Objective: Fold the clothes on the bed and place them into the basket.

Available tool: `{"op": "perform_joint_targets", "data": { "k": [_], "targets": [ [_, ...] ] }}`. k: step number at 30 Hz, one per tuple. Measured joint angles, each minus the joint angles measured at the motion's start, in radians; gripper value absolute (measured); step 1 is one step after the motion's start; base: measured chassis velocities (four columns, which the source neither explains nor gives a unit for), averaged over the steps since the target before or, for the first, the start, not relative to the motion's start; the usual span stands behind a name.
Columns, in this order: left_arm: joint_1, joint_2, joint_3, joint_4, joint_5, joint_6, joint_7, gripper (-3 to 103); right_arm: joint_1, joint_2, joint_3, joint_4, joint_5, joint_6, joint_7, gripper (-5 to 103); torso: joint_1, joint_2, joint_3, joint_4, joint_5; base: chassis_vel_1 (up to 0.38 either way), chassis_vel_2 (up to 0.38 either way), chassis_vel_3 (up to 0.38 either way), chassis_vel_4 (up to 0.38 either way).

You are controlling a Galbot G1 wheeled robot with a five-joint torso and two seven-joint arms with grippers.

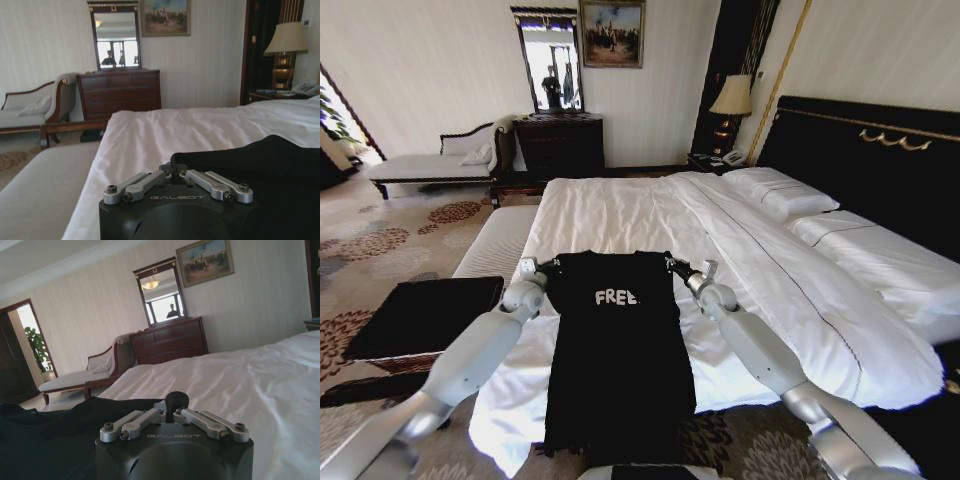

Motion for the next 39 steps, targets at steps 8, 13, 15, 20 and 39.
{"op": "perform_joint_targets", "data": {
  "k": [8, 13, 15, 20, 39],
  "targets": [
    [-0.245, 0.021, 0.102, -0.029, -0.120, 0.045, -0.063, 0, 0.177, 0.038, -0.118, -0.045, 0.015, 0.028, 0.052, 1, 0.000, 0.000, 0.000, -0.0009, 0.0005, 0.000, 0.000, 0.000, 0.000],
    [-0.398, -0.052, 0.211, 0.091, -0.146, 0.109, -0.132, 0, 0.280, 0.103, -0.164, -0.132, -0.001, 0.060, 0.071, 1, 0.000, 0.000, 0.000, -0.0003, 0.0000, 0.000, 0.000, 0.000, 0.000],
    [-0.436, -0.072, 0.239, 0.136, -0.148, 0.134, -0.150, 0, 0.300, 0.116, -0.174, -0.156, -0.010, 0.070, 0.072, 1, 0.000, 0.000, 0.000, -0.0006, 0.0000, 0.000, 0.000, 0.000, 0.000],
    [-0.543, -0.128, 0.329, 0.320, -0.136, 0.156, -0.148, 0, 0.351, 0.160, -0.195, -0.268, -0.029, 0.099, 0.076, 1, 0.000, 0.000, 0.000, -0.0006, 0.0004, 0.000, 0.000, 0.000, 0.000],
    [-0.478, -0.264, 0.288, 0.476, 0.026, -0.008, -0.103, 0, 0.358, 0.224, -0.187, -0.442, -0.113, 0.215, 0.064, 1, 0.000, 0.000, 0.000, -0.0006, 0.0000, 0.000, 0.000, 0.000, 0.000]
  ]
}}
